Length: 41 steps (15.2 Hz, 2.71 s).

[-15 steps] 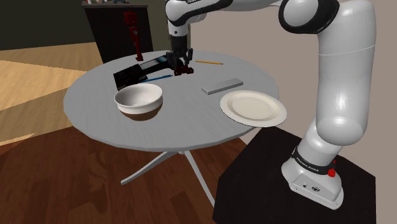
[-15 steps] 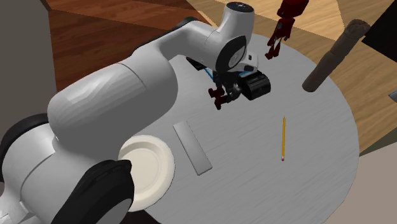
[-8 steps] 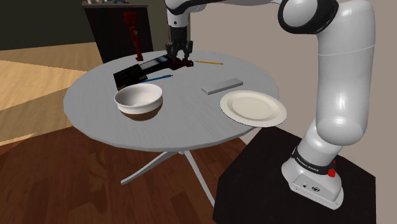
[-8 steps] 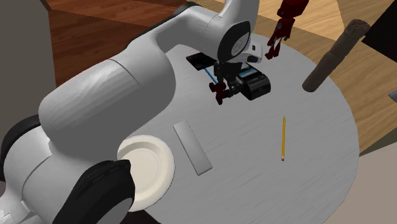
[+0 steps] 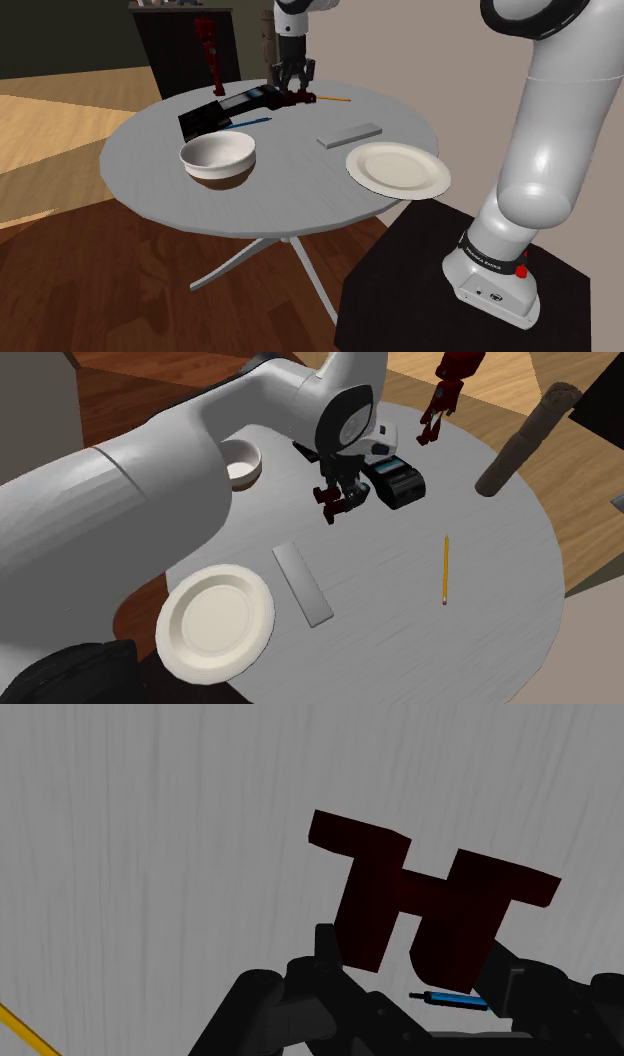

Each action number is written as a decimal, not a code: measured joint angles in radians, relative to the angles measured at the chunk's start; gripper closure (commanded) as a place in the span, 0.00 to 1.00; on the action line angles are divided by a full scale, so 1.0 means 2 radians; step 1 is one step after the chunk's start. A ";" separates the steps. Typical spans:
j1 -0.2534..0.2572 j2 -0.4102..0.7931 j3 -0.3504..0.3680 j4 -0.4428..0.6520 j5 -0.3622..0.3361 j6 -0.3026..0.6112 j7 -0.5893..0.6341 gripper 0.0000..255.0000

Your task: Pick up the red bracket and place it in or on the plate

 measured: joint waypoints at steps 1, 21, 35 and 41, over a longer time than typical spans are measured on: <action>0.001 -0.023 0.001 -0.032 0.001 0.009 0.002 1.00; 0.020 -0.433 0.009 -0.437 0.034 0.004 0.014 1.00; 0.036 -0.561 0.021 -0.568 0.051 0.007 0.027 1.00; 0.038 -0.559 0.024 -0.598 0.053 0.040 0.027 1.00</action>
